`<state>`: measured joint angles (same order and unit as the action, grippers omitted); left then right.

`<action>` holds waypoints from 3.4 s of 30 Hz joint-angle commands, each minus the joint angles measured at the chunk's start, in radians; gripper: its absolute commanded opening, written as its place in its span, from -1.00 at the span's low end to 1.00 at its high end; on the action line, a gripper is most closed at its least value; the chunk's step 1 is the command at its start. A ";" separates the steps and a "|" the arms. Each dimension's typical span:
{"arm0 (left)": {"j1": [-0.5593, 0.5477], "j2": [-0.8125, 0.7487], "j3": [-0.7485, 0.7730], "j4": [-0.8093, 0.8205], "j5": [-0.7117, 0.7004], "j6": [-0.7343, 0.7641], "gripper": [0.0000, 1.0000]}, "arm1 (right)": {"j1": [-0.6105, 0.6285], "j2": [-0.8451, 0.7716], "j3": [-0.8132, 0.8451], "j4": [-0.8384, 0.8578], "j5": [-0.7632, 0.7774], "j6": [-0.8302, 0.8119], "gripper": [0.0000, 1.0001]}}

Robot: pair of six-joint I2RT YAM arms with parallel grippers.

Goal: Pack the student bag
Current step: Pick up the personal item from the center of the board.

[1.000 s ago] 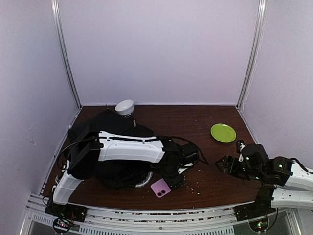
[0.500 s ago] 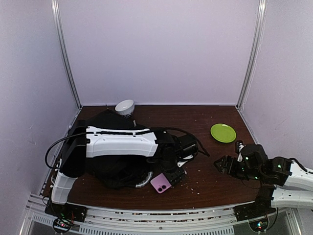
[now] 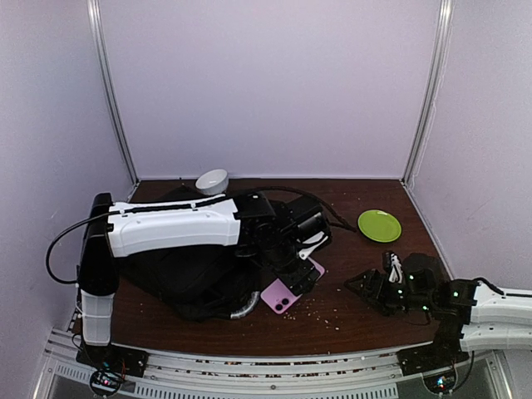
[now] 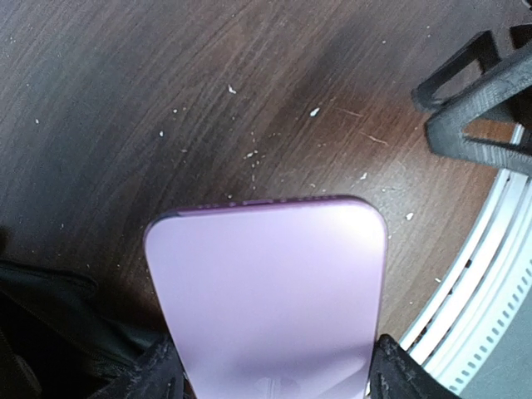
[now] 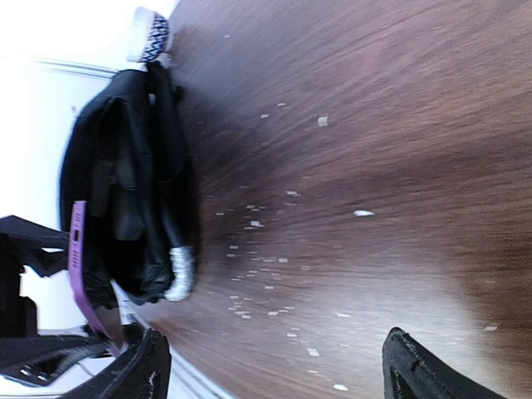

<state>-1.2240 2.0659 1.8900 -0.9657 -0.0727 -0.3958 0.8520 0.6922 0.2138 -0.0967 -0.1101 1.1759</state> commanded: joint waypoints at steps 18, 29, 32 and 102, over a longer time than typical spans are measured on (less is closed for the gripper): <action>0.005 -0.076 -0.033 0.055 0.008 -0.018 -0.12 | -0.006 0.345 0.066 0.677 -0.199 0.207 0.27; 0.005 -0.081 -0.025 0.058 0.017 -0.018 -0.13 | -0.007 0.462 0.108 0.764 -0.271 0.234 -0.01; 0.004 -0.090 -0.031 0.071 0.031 -0.020 -0.13 | -0.006 0.484 0.106 0.785 -0.279 0.242 -0.06; 0.176 -0.859 -0.781 0.925 0.300 -0.725 0.95 | 0.780 0.738 0.337 1.522 1.156 -2.792 -1.00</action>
<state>-1.0515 1.1542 1.0988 -0.1627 0.1352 -1.0595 1.6058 1.3888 0.5568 0.9848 1.0195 -1.2411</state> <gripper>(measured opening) 0.978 0.070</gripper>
